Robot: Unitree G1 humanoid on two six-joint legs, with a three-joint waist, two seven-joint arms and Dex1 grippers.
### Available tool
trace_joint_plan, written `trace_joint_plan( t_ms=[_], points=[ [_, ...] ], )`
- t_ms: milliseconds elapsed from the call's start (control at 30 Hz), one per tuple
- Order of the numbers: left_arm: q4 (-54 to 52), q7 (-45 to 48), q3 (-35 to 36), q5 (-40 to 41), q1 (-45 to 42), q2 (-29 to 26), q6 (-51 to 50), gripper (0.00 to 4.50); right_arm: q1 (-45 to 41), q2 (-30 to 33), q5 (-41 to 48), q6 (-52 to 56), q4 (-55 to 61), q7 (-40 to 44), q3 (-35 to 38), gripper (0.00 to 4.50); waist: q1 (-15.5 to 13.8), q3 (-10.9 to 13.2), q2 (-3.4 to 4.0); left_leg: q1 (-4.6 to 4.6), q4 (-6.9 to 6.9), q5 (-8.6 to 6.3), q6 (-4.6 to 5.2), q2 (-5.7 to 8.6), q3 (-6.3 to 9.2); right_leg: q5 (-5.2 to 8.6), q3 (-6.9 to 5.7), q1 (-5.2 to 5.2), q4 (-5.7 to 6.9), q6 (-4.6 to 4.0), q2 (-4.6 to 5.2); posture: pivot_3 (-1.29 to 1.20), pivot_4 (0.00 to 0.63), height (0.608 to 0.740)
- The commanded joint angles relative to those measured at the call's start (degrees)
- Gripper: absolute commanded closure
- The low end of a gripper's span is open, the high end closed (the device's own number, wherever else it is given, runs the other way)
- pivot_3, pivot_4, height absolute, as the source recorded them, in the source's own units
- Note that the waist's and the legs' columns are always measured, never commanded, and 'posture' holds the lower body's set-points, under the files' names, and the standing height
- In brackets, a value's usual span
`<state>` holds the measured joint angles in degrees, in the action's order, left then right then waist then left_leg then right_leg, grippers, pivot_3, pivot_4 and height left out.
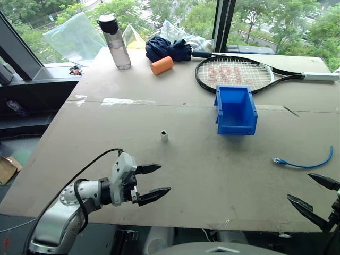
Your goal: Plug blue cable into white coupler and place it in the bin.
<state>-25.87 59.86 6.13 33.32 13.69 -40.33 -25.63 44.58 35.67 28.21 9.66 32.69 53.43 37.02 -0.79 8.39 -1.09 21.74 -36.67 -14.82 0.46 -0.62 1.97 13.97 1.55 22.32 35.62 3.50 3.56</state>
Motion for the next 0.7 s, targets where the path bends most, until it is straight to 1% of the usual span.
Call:
trace_joint_plan(
  t_ms=[33,133,233,400,533,633,700],
  points=[
    [-3.0,-1.5,-0.1,2.5,-2.1,0.2,-1.7,0.04,-1.2,-0.1,2.0,-0.1,0.7,-0.3,2.1,0.0,0.0,0.0,0.0,0.0,0.0,0.0,0.0,0.0,0.0,0.0,0.0,0.0,0.0,0.0,0.0,0.0,0.15,0.74],
    [-6.4,-4.9,-0.5,5.4,-6.3,0.6,-6.2,0.04,-4.6,0.1,2.9,1.0,0.5,-2.2,1.3,0.0,0.0,0.0,-0.06,0.03,-0.15,0.0,0.0,0.0,0.04,0.0,-0.06,-0.02,0.09,0.01,-0.01,0.0,0.15,0.74],
    [-7.7,-4.5,-1.7,5.6,-8.8,-0.6,-7.5,0.04,-7.9,1.5,1.8,1.2,-0.8,-2.4,0.9,0.0,0.0,-0.1,0.01,-0.01,-0.27,0.0,0.01,0.01,0.04,0.0,-0.05,-0.12,0.14,0.02,-0.01,0.0,0.15,0.74],
    [-8.2,-1.3,-5.2,5.2,-14.1,-3.5,-7.8,0.04,-14.0,11.3,-4.4,4.7,-5.3,-0.9,-2.8,0.0,0.1,0.0,0.06,-0.04,-0.31,-0.02,0.04,0.18,-0.07,-0.11,-0.03,-0.13,0.16,-0.16,-0.12,0.0,0.15,0.74],
    [-8.9,0.5,-6.8,5.3,-16.9,-4.8,-7.5,0.04,-22.0,18.1,-5.6,5.8,-12.5,3.0,-7.5,0.0,0.1,0.0,0.05,-0.01,-0.35,-0.02,0.05,0.17,-0.06,-0.12,-0.02,-0.14,0.16,-0.2,-0.23,0.0,0.15,0.74],
    [-9.1,1.2,-6.9,6.0,-17.6,-5.1,-7.6,0.04,-27.7,21.7,-7.0,6.3,-17.8,5.9,-12.4,0.0,0.1,0.0,0.03,0.0,-0.4,-0.03,0.08,0.14,-0.04,-0.13,-0.02,-0.16,0.16,-0.21,-0.3,0.0,0.15,0.74],
    [-9.3,2.1,-6.9,5.6,-17.1,-5.6,-6.8,0.04,-33.8,23.8,-8.4,7.4,-22.6,7.6,-17.4,0.0,0.1,0.0,-0.02,0.0,-0.43,-0.04,0.08,0.12,-0.04,-0.14,-0.01,-0.17,0.16,-0.21,-0.32,0.0,0.15,0.74]
  ],
)
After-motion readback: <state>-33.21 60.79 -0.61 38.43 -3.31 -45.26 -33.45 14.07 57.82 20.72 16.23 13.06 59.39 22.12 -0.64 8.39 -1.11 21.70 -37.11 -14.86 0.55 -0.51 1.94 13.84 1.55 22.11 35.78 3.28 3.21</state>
